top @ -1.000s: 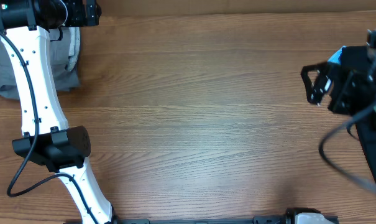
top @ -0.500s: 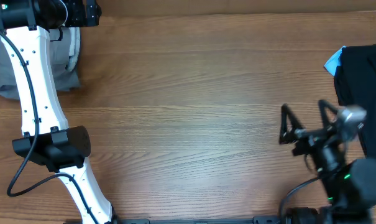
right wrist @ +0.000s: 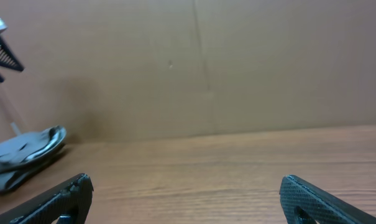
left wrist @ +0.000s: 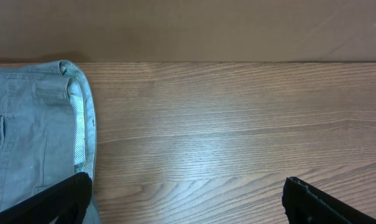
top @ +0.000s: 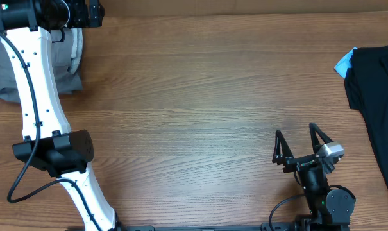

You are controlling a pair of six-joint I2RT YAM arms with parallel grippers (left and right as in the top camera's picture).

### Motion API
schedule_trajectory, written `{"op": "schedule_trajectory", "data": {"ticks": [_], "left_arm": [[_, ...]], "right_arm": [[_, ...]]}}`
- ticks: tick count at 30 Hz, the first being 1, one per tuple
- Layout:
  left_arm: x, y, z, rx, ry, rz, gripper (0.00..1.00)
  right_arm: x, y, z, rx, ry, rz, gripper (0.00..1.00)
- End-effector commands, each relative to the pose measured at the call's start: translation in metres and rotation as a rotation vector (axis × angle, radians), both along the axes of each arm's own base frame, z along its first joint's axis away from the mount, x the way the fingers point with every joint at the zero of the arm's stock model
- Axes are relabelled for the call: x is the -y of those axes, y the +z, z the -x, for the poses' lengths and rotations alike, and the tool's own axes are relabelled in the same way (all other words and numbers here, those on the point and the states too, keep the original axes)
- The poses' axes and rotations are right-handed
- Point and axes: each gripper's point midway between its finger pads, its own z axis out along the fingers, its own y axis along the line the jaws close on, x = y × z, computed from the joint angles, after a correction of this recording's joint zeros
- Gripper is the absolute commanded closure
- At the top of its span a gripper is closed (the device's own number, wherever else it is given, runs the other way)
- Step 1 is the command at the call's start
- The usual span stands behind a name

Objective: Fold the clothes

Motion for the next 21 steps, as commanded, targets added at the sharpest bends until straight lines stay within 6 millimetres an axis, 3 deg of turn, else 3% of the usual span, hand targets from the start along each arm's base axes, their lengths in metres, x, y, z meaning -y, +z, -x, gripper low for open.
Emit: {"op": "schedule_trajectory", "data": {"ticks": [1, 8, 21], "left_arm": [[0.004, 0.002, -0.002, 0.008, -0.008, 0.008, 0.00], [0.004, 0.002, -0.002, 0.008, -0.008, 0.008, 0.00], [0.004, 0.002, -0.002, 0.008, -0.008, 0.008, 0.00]], "right_arm": [[0.023, -0.006, -0.004, -0.015, -0.136, -0.017, 0.00], [0.033, -0.040, -0.006, -0.155, -0.197, -0.010, 0.00], [0.033, -0.040, -0.006, -0.154, -0.198, -0.009, 0.00]]}}
